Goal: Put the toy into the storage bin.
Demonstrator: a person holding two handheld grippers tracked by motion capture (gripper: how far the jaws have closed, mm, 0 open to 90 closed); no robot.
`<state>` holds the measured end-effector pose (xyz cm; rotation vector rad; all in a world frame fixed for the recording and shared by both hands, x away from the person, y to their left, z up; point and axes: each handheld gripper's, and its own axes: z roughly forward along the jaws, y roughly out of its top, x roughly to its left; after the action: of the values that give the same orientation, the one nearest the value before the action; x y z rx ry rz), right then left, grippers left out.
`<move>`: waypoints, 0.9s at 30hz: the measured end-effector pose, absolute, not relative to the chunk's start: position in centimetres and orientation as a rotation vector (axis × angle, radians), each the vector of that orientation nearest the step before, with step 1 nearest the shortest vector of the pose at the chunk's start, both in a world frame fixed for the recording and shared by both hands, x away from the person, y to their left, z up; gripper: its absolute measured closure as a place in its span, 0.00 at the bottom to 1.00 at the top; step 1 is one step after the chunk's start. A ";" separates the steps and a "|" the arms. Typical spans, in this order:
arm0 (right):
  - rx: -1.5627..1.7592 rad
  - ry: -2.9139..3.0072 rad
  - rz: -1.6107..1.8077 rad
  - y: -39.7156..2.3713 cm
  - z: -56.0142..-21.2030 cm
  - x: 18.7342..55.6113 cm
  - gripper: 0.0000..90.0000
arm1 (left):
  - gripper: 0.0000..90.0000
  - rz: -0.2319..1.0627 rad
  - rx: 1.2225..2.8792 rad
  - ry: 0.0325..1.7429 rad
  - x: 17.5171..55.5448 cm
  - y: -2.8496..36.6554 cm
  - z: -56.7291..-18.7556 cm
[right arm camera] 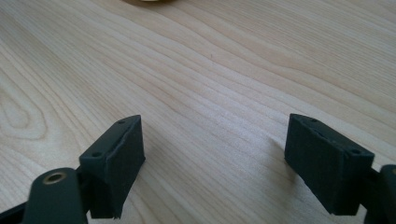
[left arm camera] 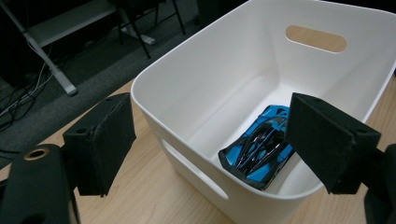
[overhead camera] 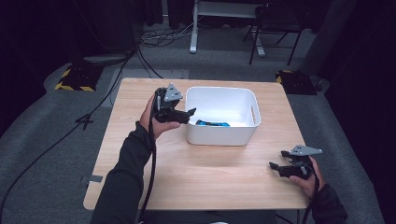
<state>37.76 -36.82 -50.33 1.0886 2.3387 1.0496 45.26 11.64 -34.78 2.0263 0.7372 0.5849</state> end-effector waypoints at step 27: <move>1.091 2.337 1.049 -36.8 -50.3 37.8 0.22 | 0.18 0.638 2.062 0.739 43.3 13.9 -35.3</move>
<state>37.76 -36.81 -50.33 1.0911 2.3370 1.0487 43.34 13.91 -35.28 2.0621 0.7389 0.6384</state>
